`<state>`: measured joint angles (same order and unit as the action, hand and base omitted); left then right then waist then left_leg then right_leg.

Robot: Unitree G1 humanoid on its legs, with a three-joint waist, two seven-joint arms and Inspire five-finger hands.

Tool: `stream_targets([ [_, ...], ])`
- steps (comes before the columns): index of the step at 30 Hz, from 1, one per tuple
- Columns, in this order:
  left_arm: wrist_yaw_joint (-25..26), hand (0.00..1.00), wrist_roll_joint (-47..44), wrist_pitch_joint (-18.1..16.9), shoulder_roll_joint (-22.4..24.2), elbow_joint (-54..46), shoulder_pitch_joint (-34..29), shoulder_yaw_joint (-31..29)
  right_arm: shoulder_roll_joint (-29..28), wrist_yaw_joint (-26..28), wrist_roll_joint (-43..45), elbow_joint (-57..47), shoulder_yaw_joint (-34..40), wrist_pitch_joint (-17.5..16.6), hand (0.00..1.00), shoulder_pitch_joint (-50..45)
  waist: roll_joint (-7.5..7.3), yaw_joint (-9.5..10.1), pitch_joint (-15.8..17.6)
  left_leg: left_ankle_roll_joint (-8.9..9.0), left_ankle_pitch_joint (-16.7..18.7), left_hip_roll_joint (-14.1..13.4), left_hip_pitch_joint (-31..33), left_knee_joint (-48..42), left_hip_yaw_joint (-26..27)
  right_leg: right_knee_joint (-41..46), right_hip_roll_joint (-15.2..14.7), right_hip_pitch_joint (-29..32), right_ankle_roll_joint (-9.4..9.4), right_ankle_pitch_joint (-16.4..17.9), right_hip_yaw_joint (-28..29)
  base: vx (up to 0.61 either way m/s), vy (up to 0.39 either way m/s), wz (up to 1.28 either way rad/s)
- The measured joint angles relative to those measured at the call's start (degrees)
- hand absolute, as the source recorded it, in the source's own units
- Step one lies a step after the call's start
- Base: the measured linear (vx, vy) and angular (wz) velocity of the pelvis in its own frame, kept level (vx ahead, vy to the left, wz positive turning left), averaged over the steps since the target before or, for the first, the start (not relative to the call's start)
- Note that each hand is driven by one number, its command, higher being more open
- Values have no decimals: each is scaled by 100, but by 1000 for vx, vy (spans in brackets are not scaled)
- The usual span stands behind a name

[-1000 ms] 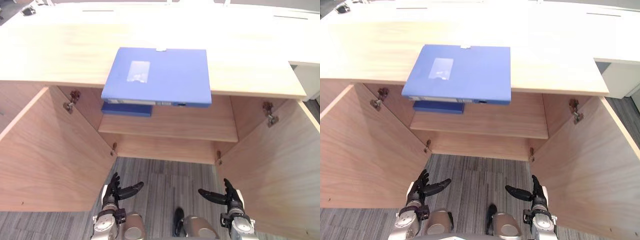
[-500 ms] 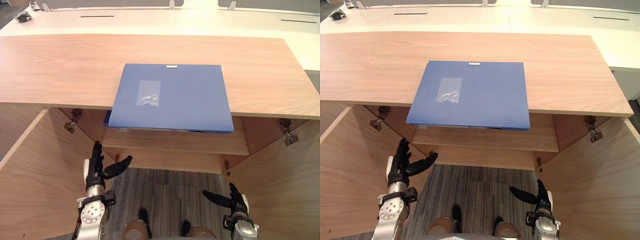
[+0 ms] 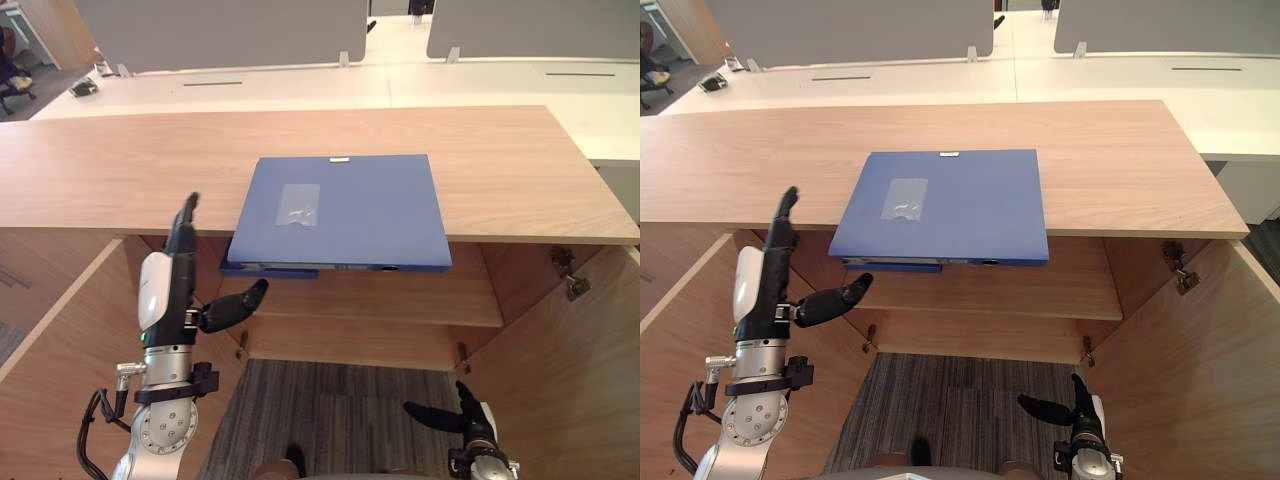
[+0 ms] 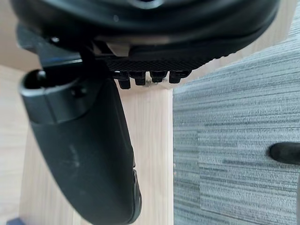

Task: Walk over to the cabinet, pick up the folder, carry it to the office cabinet, place the folder inside the office cabinet, then close the office cabinet door

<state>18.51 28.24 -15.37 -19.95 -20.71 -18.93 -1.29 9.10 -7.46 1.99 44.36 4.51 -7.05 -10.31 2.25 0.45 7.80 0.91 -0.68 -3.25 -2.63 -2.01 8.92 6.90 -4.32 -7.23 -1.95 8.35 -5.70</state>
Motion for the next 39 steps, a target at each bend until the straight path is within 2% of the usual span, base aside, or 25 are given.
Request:
stream_targets([
  [8, -8, 100, 684, -28, -963, 2, 564, 485, 100, 40, -164, 117, -167, -5, 100, -42, -6, -54, -116, 15, -196, 13, -200, 412, 122, -3, 23, 54, 0, -8, 163, -26, -10, -8],
  [11, -13, 100, 924, -45, -1126, 43, 760, 654, 137, 52, -165, 117, -166, -5, 100, -79, -26, -126, -176, 6, -202, 16, -205, 474, 210, -8, 25, 117, -12, -23, 250, 30, 5, -17],
  [12, -17, 0, 1158, -15, -1155, 164, 950, 745, 151, 58, -165, 117, -164, -5, 100, -99, -35, -143, -180, -3, -208, 23, -213, 509, 236, -12, 26, 141, -10, -31, 274, 36, 1, -9],
  [14, -20, 0, 1371, 17, -1205, 487, 1201, 816, 168, 74, -164, 117, -163, -4, 100, -139, -39, -190, -181, -23, -269, 34, -271, 638, 238, -23, 29, 140, -7, -35, 273, 30, -6, -3],
  [17, -39, 0, 1720, 265, -1259, 984, 1471, 867, 179, 83, -161, 117, -159, -2, 100, -152, -58, -273, -186, -23, -296, 43, -301, 702, 242, -29, 30, 149, -4, -38, 282, 0, 0, 0],
  [20, -86, 0, 1852, 415, -1279, 1019, 1806, 839, 178, 115, -159, 116, -147, 6, 100, -141, -103, -274, -208, -23, -295, 47, -301, 704, 246, -35, 27, 156, -2, -43, 302, 0, 0, 0],
  [26, -124, 0, 1911, 359, -1296, 965, 2076, 646, 173, 159, -151, 73, -80, 7, 100, -108, -106, -297, -222, -22, -295, 53, -300, 728, 293, -200, 27, 151, -25, -165, 416, -32, -2, -10],
  [30, -166, 0, 1608, 405, -1071, 775, 1871, 621, 121, 156, -31, -283, 39, 23, 100, -190, -121, -298, -221, -8, -285, 44, -266, 732, 442, -229, 28, 252, -71, -202, 573, -30, 11, -19],
  [32, -316, 0, 1367, 367, -966, 373, 1645, 681, 11, 154, 126, -813, 144, 23, 100, -309, -131, -311, -222, -15, -289, 50, -227, 706, 473, -231, 28, 290, -80, -238, 610, 19, 4, -10],
  [35, -631, 0, 847, 182, -735, -233, 1318, 821, -104, 161, 300, -1662, 178, 19, 100, -471, -136, -326, -219, -19, -291, 51, -224, 705, 459, -240, 30, 307, -77, -267, 661, 25, -10, -9],
  [36, -808, 0, 397, 25, -591, -572, 1155, 1002, -195, 162, 368, -2287, 201, 14, 100, -545, -139, -331, -217, -20, -286, 48, -223, 705, 457, -240, 33, 325, -78, -280, 695, 5, -11, -9],
  [37, -835, 0, 312, 2, -566, -618, 1128, 1033, -210, 164, 382, -2389, 201, 13, 100, -560, -139, -335, -217, -24, -283, 48, -223, 705, 458, -239, 34, 328, -79, -282, 701, -6, -17, -10],
  [39, -1030, 0, -362, -174, -333, -946, 891, 1247, -385, 233, 643, -3290, 206, -7, 100, -672, -146, -382, -213, -25, -269, 42, -224, 705, 490, -240, 42, 352, -80, -307, 746, -21, -12, -10],
])
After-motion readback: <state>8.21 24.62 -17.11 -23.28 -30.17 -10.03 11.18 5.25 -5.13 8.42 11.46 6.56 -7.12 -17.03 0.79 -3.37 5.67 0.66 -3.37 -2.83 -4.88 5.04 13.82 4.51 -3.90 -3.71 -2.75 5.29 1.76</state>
